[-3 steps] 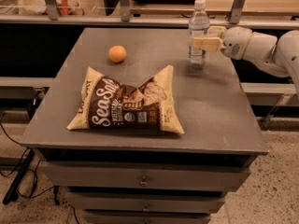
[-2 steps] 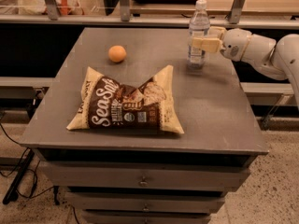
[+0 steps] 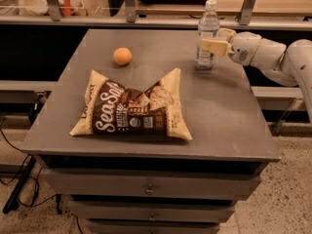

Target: Place blue plastic bottle upright

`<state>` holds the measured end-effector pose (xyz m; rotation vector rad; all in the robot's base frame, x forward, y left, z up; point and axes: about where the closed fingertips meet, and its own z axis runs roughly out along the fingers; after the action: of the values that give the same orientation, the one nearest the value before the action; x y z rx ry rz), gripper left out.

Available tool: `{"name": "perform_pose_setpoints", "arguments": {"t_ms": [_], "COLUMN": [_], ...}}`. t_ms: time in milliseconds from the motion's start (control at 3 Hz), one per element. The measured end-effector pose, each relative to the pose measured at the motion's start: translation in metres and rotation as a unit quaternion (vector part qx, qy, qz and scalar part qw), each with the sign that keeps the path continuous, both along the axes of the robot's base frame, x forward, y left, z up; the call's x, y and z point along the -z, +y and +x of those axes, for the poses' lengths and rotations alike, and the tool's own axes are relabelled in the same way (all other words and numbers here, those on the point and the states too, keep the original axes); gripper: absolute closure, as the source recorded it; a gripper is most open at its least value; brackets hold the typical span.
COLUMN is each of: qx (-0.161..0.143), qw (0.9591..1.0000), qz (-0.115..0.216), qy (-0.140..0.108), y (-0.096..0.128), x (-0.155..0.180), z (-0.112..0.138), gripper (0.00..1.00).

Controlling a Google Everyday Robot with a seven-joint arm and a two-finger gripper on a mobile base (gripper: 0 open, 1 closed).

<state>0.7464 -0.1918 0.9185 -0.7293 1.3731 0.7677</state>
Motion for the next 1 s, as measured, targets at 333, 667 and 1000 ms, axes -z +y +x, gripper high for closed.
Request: {"name": "perform_pose_setpoints", "arguments": {"t_ms": [333,667,1000], "qx": [-0.002,-0.004,-0.004], "qw": [1.0,1.0,1.0], "qz": [0.002,0.003,0.001], "qy": [-0.001,-0.002,-0.002], "y": [-0.0002,-0.0003,-0.0007], "x": [0.0003,-0.0004,-0.0019], "z": [-0.0005,-0.0017,-0.0025], "gripper": [0.15,0.0,0.0]}}
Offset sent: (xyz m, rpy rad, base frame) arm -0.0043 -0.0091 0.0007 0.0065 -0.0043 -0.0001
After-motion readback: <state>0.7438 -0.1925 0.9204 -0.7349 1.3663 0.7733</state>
